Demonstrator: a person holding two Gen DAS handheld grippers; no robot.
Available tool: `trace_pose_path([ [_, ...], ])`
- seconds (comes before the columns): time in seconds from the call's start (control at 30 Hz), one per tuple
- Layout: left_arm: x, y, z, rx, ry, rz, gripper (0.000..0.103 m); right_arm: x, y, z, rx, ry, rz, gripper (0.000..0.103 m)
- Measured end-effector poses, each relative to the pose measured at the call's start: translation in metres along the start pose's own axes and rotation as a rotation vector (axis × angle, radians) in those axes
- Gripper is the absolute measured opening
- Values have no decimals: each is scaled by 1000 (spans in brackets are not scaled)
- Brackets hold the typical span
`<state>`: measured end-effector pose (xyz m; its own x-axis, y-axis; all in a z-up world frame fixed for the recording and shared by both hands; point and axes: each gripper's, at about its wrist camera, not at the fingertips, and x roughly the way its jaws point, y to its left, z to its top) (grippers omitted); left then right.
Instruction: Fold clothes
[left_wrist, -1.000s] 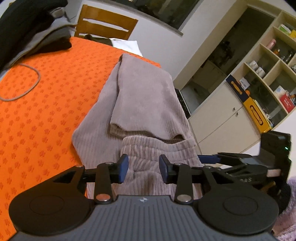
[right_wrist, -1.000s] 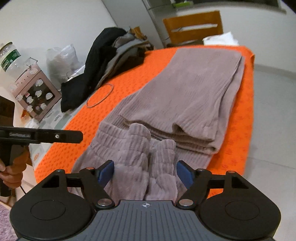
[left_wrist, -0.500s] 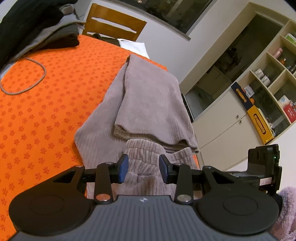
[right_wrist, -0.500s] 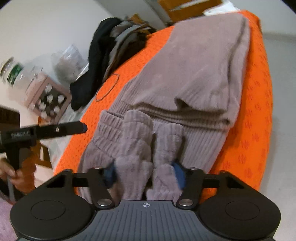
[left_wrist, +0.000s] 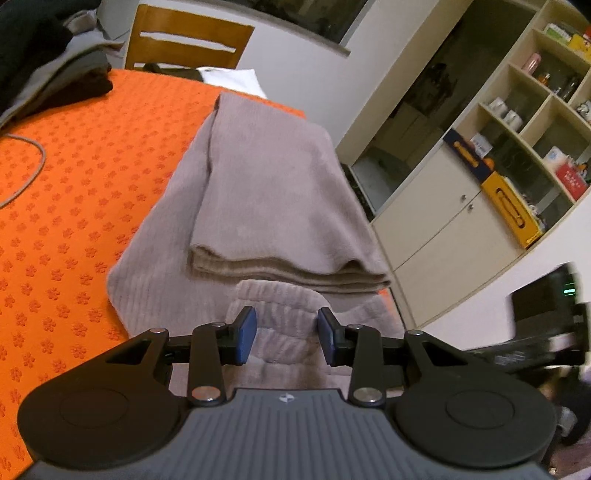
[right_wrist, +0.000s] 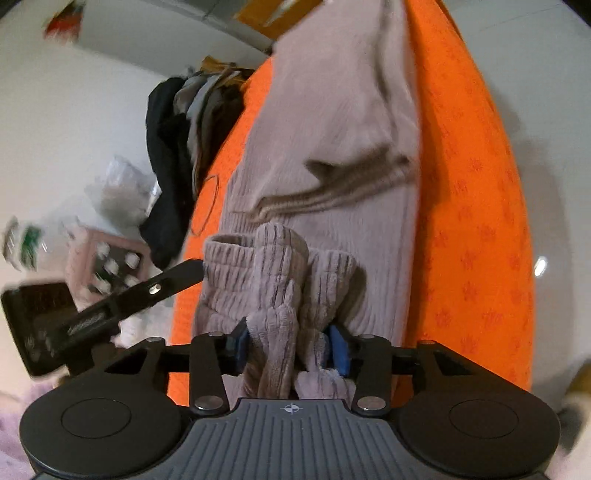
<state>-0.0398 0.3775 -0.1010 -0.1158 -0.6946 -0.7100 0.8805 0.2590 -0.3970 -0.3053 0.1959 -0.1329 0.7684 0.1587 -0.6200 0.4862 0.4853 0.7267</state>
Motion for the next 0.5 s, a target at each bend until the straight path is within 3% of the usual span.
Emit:
trace_pose_path([
  [0.1, 10, 6, 0, -4, 16, 19, 43, -10, 26, 1, -153, -18, -114, 60],
  [0.2, 11, 4, 4, -14, 15, 37, 45, -19, 48, 4, -265, -34, -212, 61],
  [0.27, 2, 1, 6, -9, -6, 32, 43, -26, 62, 1, -332, -75, -219, 58],
  [0.3, -3, -2, 6, 6, -14, 19, 41, -29, 69, 0, -366, -95, -222, 55],
  [0.37, -13, -8, 7, 37, -30, -3, 38, -36, 83, -3, -432, -135, -229, 35],
  [0.47, -18, -10, 7, 73, -33, -16, 35, -27, 96, -2, -486, -136, -223, 14],
  [0.5, -16, -9, 7, 72, -27, -6, 31, -20, 97, 0, -490, -124, -221, 14],
])
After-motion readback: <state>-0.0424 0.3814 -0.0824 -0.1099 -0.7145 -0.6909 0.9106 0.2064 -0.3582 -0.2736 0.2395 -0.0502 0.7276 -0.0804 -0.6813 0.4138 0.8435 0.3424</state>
